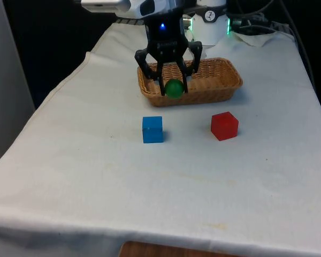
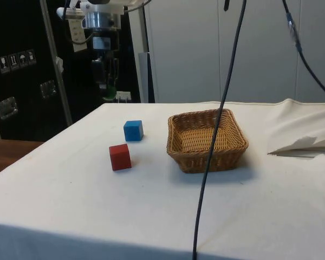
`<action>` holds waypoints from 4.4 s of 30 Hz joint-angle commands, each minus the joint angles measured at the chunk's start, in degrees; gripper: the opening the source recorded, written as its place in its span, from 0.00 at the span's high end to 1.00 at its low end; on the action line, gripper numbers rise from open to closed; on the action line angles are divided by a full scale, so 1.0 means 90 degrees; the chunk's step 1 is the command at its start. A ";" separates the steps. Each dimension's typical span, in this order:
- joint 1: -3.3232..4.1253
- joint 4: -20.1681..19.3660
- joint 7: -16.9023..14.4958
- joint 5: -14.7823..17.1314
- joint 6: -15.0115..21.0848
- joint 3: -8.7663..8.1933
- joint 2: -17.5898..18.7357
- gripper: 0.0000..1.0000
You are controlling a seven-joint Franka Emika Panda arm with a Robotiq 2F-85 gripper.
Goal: Place all non-red objects into the basket.
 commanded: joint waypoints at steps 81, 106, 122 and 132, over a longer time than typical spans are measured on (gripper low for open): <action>0.0191 -0.4310 -0.0471 -0.0859 0.1649 -0.0127 -0.2502 1.00; 0.0197 -0.5430 -0.0516 -0.1089 0.3170 -0.0216 -0.2597 1.00; 0.0185 -0.5545 -0.0579 -0.0999 0.3228 -0.0191 -0.2610 0.00; 0.0191 -0.5500 -0.0484 -0.1076 0.3113 -0.0236 -0.2693 0.00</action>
